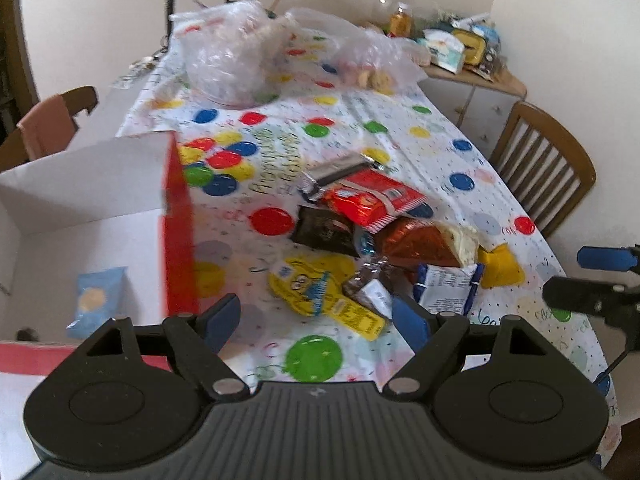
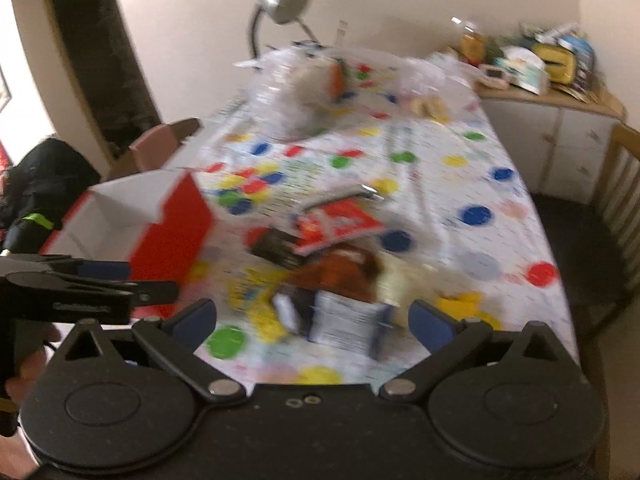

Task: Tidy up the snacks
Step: 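Move the right gripper back to the yellow folded packet on the table, then grasp the yellow folded packet with the right gripper while the left gripper grasps a chocolate wrapper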

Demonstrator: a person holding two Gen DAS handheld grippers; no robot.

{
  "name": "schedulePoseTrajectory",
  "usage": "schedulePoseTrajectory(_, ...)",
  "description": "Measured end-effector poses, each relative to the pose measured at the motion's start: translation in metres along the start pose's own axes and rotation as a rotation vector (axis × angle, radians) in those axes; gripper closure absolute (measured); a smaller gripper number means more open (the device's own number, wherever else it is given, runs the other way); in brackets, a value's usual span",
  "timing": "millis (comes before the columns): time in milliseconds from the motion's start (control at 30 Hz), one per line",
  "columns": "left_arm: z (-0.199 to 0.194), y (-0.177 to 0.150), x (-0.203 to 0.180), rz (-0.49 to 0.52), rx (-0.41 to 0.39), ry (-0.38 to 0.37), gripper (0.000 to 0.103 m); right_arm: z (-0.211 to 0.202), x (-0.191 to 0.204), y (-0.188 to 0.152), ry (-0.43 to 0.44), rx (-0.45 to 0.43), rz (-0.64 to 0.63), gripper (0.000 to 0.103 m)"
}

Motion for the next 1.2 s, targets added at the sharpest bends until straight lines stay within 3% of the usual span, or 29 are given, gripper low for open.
schedulePoseTrajectory(333, 0.060, 0.009, -0.040, 0.087, 0.053, -0.031, 0.020, 0.033, -0.088, 0.003, -0.092, 0.054, 0.034, 0.002)
schedulePoseTrajectory(767, 0.113, 0.011, -0.048, 0.186, 0.132, -0.039, 0.021, 0.094, -0.124, -0.006, -0.157, 0.158, 0.001, 0.014)
schedulePoseTrajectory(1200, 0.131, 0.013, -0.056, 0.247, 0.155, -0.078, 0.053, 0.121, -0.125, -0.006, -0.179, 0.177, -0.007, 0.034)
Point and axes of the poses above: each gripper's, at about its wrist camera, not at the fingertips, and z roughly the way its jaws point, x to its left, y to its top, the point moved 10 cm from there along z, roughly the way its jaws point, and after that the axes turned 13 degrees about z, right-handed, at the moved point
